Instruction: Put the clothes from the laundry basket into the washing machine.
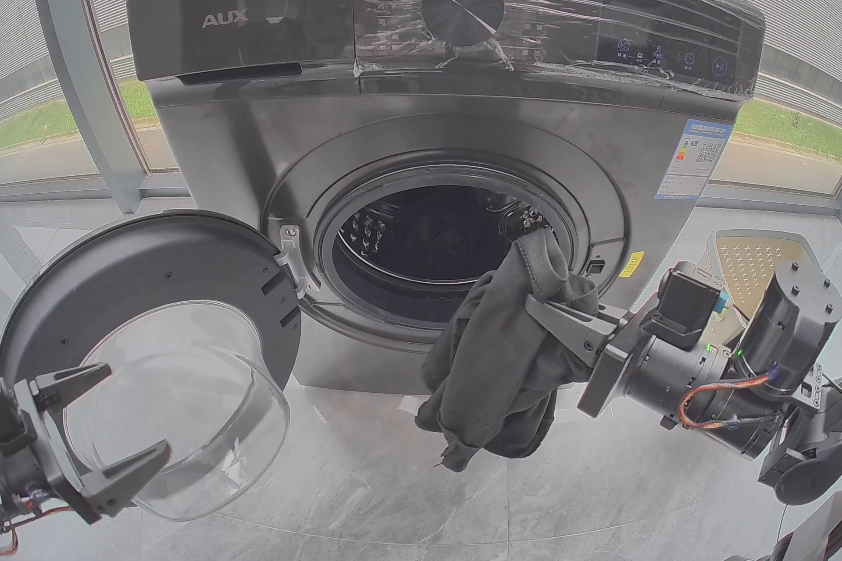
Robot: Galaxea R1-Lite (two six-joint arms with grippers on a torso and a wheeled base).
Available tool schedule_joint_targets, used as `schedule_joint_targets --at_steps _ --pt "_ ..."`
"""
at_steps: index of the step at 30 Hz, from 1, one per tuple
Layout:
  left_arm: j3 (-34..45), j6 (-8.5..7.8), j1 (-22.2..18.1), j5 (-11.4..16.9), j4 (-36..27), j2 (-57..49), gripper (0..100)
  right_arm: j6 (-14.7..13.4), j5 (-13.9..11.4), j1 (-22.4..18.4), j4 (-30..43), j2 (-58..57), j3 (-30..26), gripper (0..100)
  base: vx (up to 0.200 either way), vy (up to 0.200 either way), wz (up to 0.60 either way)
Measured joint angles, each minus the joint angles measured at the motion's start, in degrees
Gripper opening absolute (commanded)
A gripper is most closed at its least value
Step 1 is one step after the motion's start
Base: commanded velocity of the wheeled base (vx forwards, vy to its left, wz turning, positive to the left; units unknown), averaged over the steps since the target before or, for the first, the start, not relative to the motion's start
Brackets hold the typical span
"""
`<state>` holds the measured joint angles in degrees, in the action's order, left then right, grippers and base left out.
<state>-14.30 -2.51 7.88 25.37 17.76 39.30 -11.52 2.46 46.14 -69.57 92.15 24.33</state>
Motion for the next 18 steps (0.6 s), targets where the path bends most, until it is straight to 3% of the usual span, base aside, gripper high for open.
schedule_joint_targets --at_steps 10,18 --pt "-5.2 -0.88 14.4 0.5 16.3 29.1 100 -0.5 1.5 -0.7 -0.7 2.5 3.6 0 0.0 0.0 0.0" --pt "-11.7 -0.35 22.9 0.1 21.5 45.4 100 -0.8 2.8 -1.9 -0.9 4.7 6.7 0 0.0 0.0 0.0"
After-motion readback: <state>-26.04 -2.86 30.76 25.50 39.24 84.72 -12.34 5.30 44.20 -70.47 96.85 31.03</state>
